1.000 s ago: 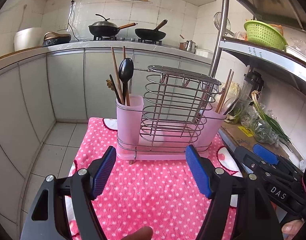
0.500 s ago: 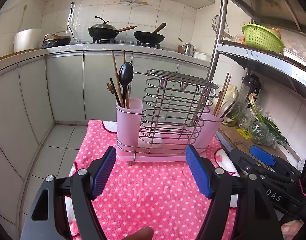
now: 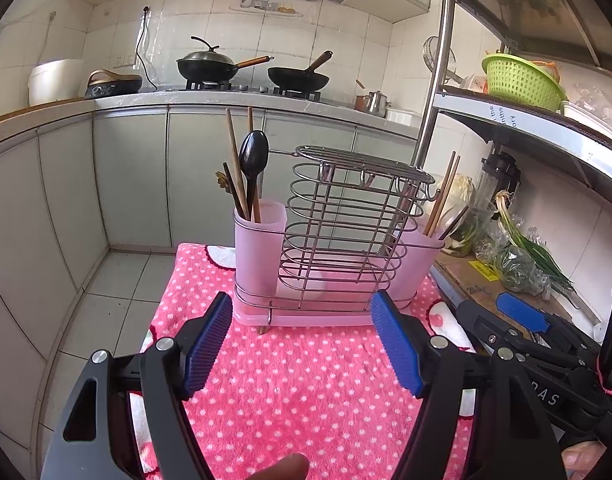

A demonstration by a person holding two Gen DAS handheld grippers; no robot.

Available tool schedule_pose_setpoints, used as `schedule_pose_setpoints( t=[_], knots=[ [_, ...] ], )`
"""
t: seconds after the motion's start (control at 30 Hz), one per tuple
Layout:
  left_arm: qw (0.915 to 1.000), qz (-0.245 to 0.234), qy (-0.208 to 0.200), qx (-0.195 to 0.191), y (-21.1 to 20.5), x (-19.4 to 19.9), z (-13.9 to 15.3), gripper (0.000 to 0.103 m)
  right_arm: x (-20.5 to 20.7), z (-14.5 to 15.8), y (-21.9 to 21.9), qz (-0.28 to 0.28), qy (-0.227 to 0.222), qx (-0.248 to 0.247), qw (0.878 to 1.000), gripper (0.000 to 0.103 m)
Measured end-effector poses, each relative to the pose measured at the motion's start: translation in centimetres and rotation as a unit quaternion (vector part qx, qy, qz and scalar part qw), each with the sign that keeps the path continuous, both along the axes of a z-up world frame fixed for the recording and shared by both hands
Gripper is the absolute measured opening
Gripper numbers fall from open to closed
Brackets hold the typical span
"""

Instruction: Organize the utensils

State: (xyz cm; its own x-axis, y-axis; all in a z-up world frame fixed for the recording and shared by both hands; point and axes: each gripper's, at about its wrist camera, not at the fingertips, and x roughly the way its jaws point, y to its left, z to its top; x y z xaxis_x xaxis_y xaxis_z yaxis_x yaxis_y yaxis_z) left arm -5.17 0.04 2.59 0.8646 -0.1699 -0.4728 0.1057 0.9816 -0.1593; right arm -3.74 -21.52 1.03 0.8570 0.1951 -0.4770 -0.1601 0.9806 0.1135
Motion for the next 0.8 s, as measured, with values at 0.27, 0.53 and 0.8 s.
schedule_pose_setpoints(
  t=[0.27, 0.53, 0.8],
  knots=[
    [1.0000, -0.001, -0.005, 0.001, 0.04, -0.27, 0.23, 0.071, -0.07, 0.08, 0.02, 0.000, -0.002, -0.002, 1.000, 0.073],
    [1.0000, -0.001, -0.007, 0.001, 0.05, -0.39, 0.31, 0.071, -0.31, 0.38, 0.13, 0.000, -0.005, -0.003, 1.000, 0.073],
    [0.9999, -0.002, -0.010, -0.001, 0.16, -0.61, 0.71, 0.071, -0.52, 0.71, 0.16, -0.003, -0.009, -0.003, 1.000, 0.073]
  ],
)
